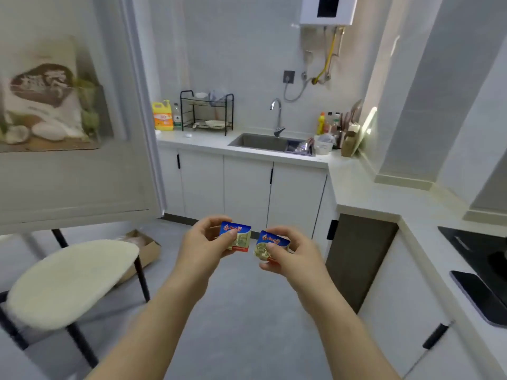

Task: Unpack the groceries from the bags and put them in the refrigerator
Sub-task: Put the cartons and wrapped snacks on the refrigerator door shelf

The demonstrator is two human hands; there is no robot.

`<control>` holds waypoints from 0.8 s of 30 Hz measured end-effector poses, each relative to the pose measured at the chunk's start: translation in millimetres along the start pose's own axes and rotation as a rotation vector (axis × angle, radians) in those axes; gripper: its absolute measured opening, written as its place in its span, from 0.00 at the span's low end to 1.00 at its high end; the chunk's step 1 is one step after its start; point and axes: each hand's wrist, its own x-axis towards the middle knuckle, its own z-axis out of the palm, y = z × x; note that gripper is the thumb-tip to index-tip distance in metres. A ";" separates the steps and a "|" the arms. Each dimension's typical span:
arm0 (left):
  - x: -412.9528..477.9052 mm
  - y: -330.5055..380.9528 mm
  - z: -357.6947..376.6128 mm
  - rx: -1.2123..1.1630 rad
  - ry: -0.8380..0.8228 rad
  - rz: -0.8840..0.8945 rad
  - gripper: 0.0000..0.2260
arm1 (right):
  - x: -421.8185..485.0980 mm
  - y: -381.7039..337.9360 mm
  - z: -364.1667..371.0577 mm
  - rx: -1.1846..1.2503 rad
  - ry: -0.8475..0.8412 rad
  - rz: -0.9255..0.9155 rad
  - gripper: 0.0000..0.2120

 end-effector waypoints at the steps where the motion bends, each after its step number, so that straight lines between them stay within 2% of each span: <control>1: 2.2 4.9 -17.5 0.006 0.035 0.009 0.06 | 4.3 -3.6 17.0 -0.004 -0.036 -0.017 0.12; 9: 13.7 57.0 -157.0 0.001 0.330 0.135 0.06 | 40.4 -44.8 158.4 -0.043 -0.356 -0.193 0.13; 14: 16.7 118.3 -214.2 0.032 0.499 0.325 0.08 | 52.5 -102.3 230.4 -0.024 -0.515 -0.497 0.13; 17: 19.0 153.4 -241.1 0.086 0.568 0.441 0.09 | 57.9 -137.4 269.3 0.009 -0.560 -0.673 0.13; 24: 34.3 205.5 -287.7 0.220 0.672 0.581 0.07 | 82.9 -189.1 333.1 0.025 -0.585 -0.874 0.10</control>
